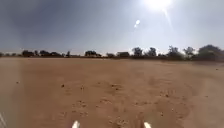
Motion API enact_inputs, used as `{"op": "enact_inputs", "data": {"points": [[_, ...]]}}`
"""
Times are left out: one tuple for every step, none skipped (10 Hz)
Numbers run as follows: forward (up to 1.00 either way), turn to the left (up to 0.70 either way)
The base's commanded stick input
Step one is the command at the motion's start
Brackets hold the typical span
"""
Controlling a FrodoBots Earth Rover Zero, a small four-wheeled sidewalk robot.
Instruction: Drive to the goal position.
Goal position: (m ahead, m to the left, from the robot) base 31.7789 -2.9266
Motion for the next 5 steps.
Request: {"op": "enact_inputs", "data": {"points": [[0.70,0.00],[0.70,0.00],[0.70,0.00],[0.70,0.00],[0.70,0.00]]}}
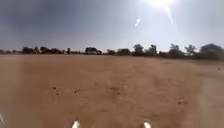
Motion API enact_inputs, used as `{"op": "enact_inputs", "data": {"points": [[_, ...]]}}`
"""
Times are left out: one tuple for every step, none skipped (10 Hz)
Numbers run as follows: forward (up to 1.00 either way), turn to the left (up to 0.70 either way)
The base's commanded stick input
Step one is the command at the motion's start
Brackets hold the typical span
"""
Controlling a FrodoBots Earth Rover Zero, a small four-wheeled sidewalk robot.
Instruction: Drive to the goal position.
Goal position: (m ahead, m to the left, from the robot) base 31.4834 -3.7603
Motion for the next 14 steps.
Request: {"op": "enact_inputs", "data": {"points": [[0.70,0.00],[0.70,0.00],[0.70,0.00],[0.70,0.00],[0.70,0.00],[0.70,0.00],[0.70,0.00],[0.70,0.00],[0.70,0.00],[0.70,0.00],[0.70,0.00],[0.70,0.00],[0.70,0.00],[0.70,0.00]]}}
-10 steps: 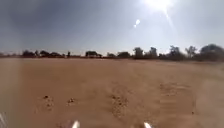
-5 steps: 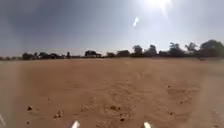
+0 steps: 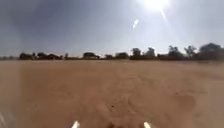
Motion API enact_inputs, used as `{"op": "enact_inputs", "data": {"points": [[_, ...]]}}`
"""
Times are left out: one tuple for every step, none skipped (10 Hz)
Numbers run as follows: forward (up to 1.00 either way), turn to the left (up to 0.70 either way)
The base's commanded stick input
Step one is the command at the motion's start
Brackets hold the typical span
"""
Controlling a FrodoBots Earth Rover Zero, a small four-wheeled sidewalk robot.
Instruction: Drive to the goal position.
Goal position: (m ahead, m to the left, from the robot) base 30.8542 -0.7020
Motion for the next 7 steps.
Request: {"op": "enact_inputs", "data": {"points": [[0.70,0.00],[0.70,0.00],[0.70,0.00],[0.70,0.00],[0.70,0.00],[0.70,0.00],[0.70,0.00]]}}
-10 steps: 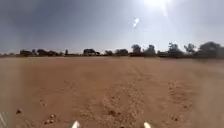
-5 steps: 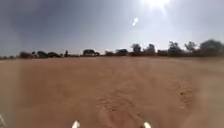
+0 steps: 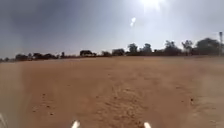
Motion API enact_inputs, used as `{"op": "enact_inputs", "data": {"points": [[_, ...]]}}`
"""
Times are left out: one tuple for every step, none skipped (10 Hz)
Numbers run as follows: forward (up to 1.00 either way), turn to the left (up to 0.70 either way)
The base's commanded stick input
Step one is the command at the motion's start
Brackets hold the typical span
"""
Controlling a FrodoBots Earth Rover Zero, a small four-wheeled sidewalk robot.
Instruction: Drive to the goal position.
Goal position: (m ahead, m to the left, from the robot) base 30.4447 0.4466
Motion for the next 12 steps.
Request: {"op": "enact_inputs", "data": {"points": [[0.70,0.00],[0.70,0.00],[0.70,0.00],[0.70,0.00],[0.70,0.00],[0.70,0.00],[0.70,0.00],[0.70,0.00],[0.70,0.00],[0.70,0.00],[0.70,0.00],[0.70,0.00]]}}
